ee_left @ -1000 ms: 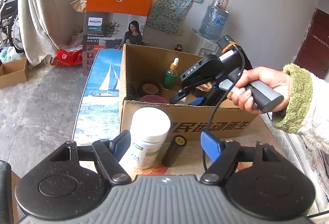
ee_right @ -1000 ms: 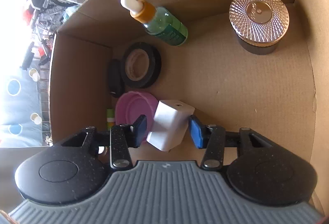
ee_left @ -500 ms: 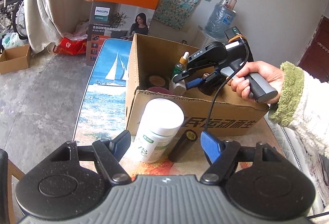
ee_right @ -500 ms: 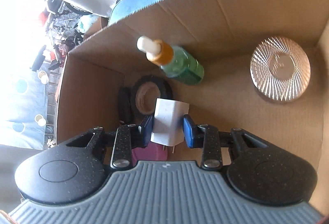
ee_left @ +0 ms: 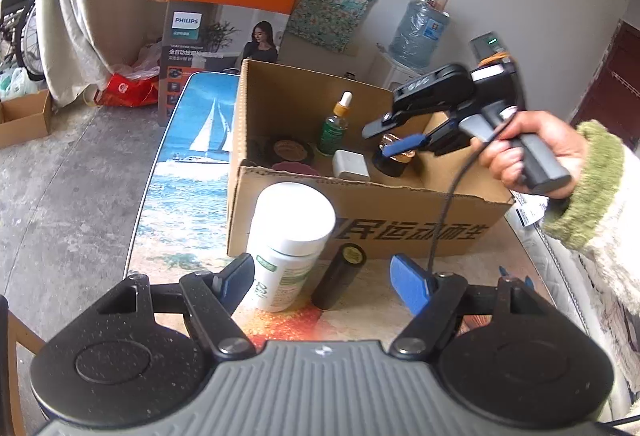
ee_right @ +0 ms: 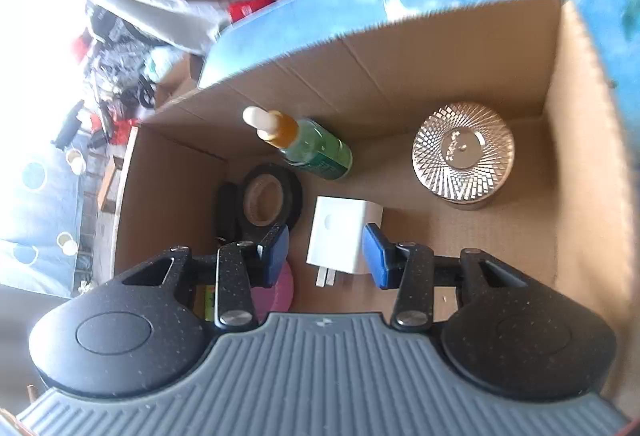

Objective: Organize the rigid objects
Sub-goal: 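Carry the white charger into the box and release it, then move the right gripper to the black cylindrical tube and grasp it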

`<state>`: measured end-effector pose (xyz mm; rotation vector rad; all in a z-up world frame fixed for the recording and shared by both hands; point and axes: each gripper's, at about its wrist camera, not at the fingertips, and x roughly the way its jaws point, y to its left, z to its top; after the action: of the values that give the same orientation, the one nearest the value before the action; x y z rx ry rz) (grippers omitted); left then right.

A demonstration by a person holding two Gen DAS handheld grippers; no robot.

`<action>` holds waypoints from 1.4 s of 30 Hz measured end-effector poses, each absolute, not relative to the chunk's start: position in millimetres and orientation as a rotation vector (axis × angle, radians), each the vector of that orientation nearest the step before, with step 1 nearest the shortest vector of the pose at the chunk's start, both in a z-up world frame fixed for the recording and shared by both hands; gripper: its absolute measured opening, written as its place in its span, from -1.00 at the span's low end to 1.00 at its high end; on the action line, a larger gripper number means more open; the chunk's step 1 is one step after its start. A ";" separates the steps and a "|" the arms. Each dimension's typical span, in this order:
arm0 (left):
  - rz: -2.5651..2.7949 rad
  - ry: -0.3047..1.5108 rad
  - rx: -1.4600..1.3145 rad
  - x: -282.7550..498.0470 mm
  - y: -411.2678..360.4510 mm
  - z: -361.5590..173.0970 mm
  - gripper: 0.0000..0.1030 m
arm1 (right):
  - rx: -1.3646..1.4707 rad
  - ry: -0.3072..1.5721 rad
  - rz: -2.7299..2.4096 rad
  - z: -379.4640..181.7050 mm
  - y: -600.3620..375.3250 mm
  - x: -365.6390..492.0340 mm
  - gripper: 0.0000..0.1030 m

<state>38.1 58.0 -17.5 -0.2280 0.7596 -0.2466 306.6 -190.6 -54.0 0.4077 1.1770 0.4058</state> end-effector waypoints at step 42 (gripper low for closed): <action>-0.193 0.772 0.072 64.7 -14.9 -94.4 -0.55 | -0.094 0.854 0.835 -45.6 -95.2 108.7 -0.55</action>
<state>64.7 -14.9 -94.4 0.0715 0.7717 -0.1930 108.7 -95.2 -45.6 -0.0938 0.8541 0.8349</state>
